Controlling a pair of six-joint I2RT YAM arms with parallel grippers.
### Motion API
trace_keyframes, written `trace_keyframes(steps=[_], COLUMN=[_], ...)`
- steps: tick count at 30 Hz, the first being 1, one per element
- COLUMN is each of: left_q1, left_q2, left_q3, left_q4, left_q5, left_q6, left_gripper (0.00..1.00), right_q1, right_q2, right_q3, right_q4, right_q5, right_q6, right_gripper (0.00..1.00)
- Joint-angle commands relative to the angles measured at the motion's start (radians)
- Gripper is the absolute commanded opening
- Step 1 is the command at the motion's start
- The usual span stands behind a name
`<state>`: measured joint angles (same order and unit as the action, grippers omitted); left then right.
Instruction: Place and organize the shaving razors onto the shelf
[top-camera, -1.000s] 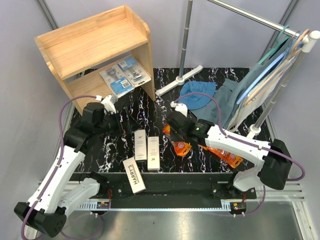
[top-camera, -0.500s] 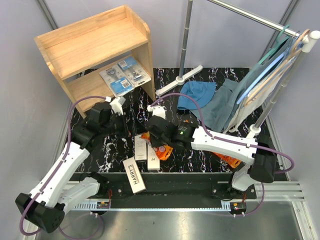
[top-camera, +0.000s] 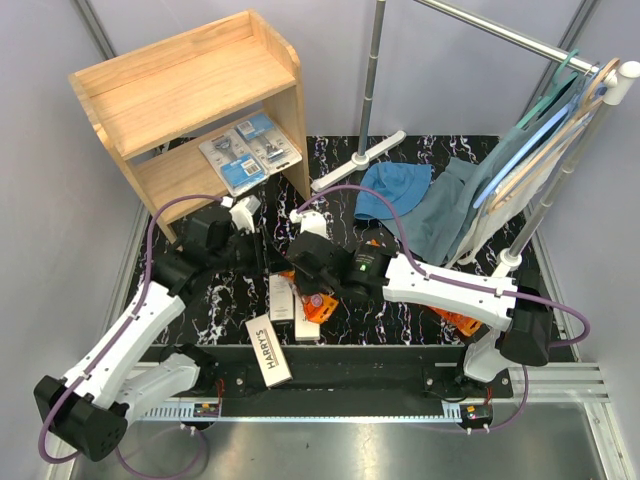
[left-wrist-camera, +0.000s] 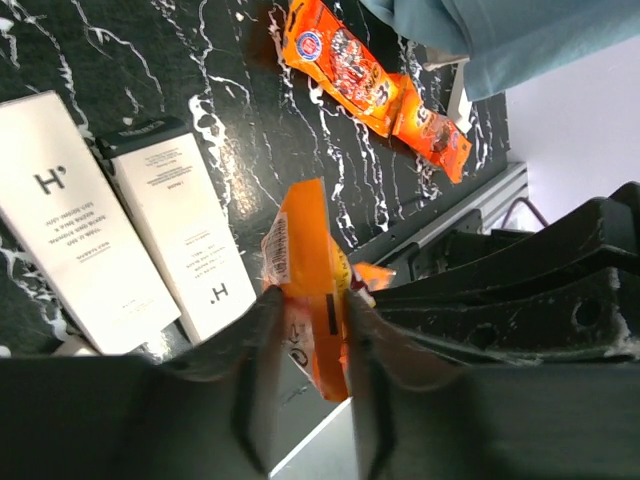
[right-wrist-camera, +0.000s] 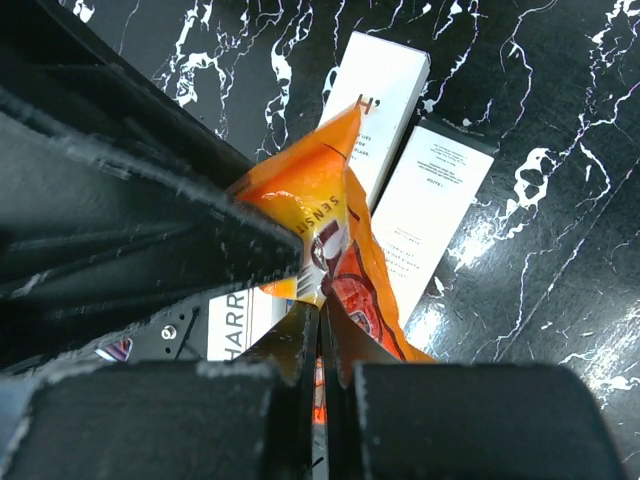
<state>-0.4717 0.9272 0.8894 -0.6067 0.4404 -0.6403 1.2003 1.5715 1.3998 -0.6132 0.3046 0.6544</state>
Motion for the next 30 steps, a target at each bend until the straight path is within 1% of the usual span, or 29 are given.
trace_keyframes(steps=[1, 3, 5, 8, 10, 12, 13, 14, 15, 16, 17, 19, 20, 22, 26, 30], left_q1=[-0.015, -0.018, -0.019, -0.019, -0.019, -0.019, -0.019, -0.019, -0.019, -0.019, -0.019, -0.018, -0.018, -0.018, -0.019, -0.019], left_q2=[0.007, 0.007, 0.004, -0.002, -0.007, -0.01, -0.013, -0.011, -0.013, -0.011, -0.011, -0.011, -0.011, -0.013, -0.016, -0.031], left_q3=[-0.007, -0.01, -0.013, -0.014, -0.015, -0.015, -0.014, -0.015, -0.012, -0.012, -0.013, -0.014, -0.012, -0.012, -0.007, -0.013], left_q4=[0.065, 0.067, 0.068, 0.067, 0.067, 0.065, 0.067, 0.065, 0.065, 0.065, 0.067, 0.064, 0.064, 0.064, 0.064, 0.087], left_q5=[0.044, 0.043, 0.041, 0.035, 0.029, 0.024, 0.023, 0.021, 0.021, 0.02, 0.02, 0.021, 0.023, 0.02, 0.014, -0.006], left_q6=[-0.004, -0.004, -0.004, -0.002, -0.004, -0.002, -0.002, 0.001, 0.001, 0.001, 0.002, 0.005, 0.007, 0.011, 0.017, 0.021], left_gripper=[0.12, 0.01, 0.0, 0.0, 0.0, 0.0, 0.0, 0.0, 0.0, 0.0, 0.0, 0.0, 0.0, 0.0, 0.0, 0.0], right_q1=[0.016, 0.016, 0.019, 0.018, 0.018, 0.018, 0.018, 0.019, 0.018, 0.018, 0.018, 0.016, 0.016, 0.012, -0.008, -0.059], right_q2=[-0.033, -0.037, -0.044, -0.063, -0.08, -0.106, -0.119, -0.145, -0.16, -0.177, -0.212, -0.254, -0.299, -0.343, -0.454, -0.545], right_q3=[0.021, 0.016, 0.011, -0.007, -0.031, -0.056, -0.067, -0.076, -0.103, -0.119, -0.133, -0.192, -0.214, -0.274, -0.347, -0.448], right_q4=[0.043, 0.046, 0.05, 0.062, 0.072, 0.082, 0.087, 0.096, 0.104, 0.115, 0.13, 0.164, 0.194, 0.227, 0.266, 0.338], right_q5=[0.037, 0.039, 0.039, 0.041, 0.048, 0.056, 0.068, 0.076, 0.082, 0.097, 0.108, 0.125, 0.131, 0.137, 0.125, 0.024], right_q6=[-0.012, -0.013, -0.013, -0.006, 0.001, 0.008, 0.013, 0.022, 0.028, 0.033, 0.04, 0.044, 0.059, 0.065, 0.122, 0.172], right_gripper=[0.02, 0.03, 0.04, 0.1, 0.16, 0.36, 0.54, 0.61, 0.7, 0.82, 0.87, 0.93, 0.97, 1.0, 1.0, 1.0])
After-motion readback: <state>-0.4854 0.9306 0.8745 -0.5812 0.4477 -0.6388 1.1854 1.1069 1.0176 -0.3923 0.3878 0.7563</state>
